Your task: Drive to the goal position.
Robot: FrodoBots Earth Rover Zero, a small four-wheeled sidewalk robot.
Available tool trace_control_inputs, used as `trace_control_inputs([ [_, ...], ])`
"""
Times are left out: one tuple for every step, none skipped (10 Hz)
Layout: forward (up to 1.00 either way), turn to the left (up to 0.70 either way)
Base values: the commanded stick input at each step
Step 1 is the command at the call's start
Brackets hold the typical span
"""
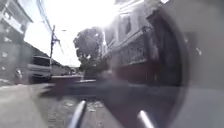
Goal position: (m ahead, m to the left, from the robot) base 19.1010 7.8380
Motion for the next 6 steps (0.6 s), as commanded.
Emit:
trace_control_inputs([
  [0.85,0.00],
  [0.85,0.00],
  [0.85,0.16],
  [0.85,0.34],
  [0.85,0.34],
  [0.85,0.34],
])
